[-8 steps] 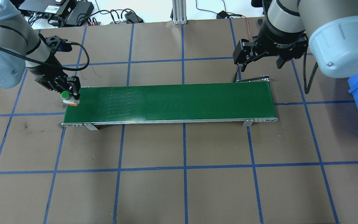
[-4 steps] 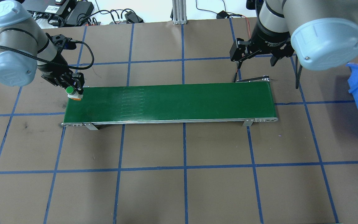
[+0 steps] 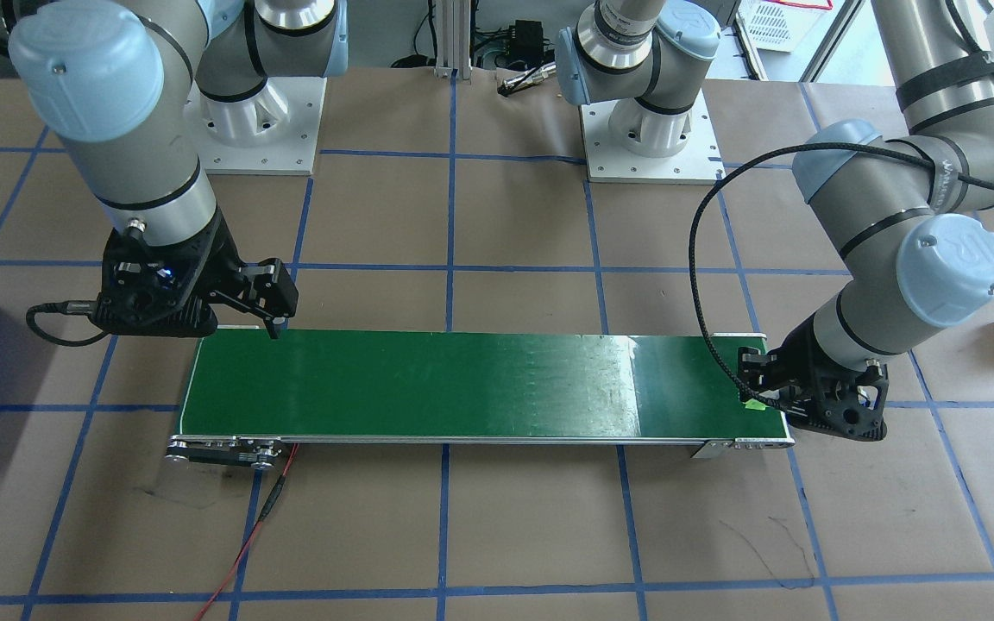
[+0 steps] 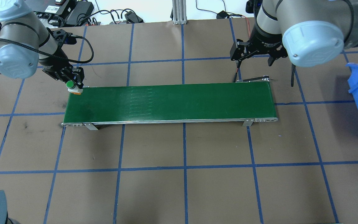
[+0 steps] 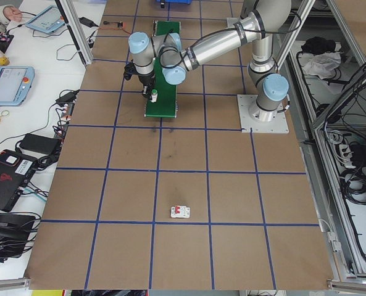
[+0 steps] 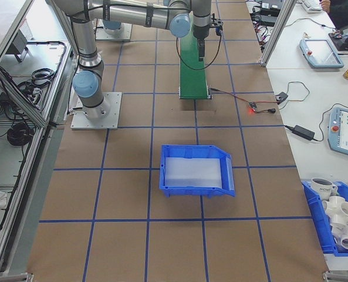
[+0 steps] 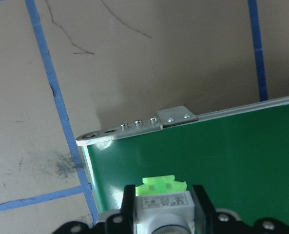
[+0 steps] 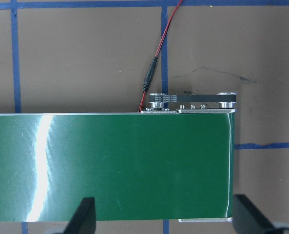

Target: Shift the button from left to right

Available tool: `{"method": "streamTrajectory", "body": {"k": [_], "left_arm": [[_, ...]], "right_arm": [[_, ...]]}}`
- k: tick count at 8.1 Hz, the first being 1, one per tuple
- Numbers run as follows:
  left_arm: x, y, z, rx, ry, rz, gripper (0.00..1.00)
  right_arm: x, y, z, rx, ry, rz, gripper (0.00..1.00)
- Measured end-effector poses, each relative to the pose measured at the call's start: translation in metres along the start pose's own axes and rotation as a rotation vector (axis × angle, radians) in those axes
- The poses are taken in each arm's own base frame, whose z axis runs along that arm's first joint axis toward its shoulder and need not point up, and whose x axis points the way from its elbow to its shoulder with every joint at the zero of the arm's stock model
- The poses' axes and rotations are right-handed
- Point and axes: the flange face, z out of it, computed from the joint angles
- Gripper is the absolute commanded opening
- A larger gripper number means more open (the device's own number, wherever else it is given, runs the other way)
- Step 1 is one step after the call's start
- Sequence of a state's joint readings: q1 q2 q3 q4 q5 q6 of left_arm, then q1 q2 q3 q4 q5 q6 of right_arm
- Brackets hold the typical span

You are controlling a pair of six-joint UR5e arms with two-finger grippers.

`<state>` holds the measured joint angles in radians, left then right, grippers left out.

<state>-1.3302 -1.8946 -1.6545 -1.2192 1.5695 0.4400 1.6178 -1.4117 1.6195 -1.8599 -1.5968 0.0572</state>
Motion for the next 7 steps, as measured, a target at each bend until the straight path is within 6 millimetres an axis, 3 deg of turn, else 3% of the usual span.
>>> {"method": "streamTrajectory", "body": {"k": [3,6,7], "left_arm": [[-0.002,-0.003,0.014,-0.021,0.008,0.003,0.00],[-0.002,-0.003,0.019,-0.029,0.012,-0.002,0.01],[-0.002,-0.003,0.020,-0.031,0.013,-0.003,0.14]], "right_arm": [[0.000,-0.011,0.046,-0.038,0.007,0.003,1.00],[0.002,-0.015,0.066,-0.037,0.005,0.009,1.00],[0.003,-0.015,0.067,-0.036,0.008,0.010,1.00]]}}
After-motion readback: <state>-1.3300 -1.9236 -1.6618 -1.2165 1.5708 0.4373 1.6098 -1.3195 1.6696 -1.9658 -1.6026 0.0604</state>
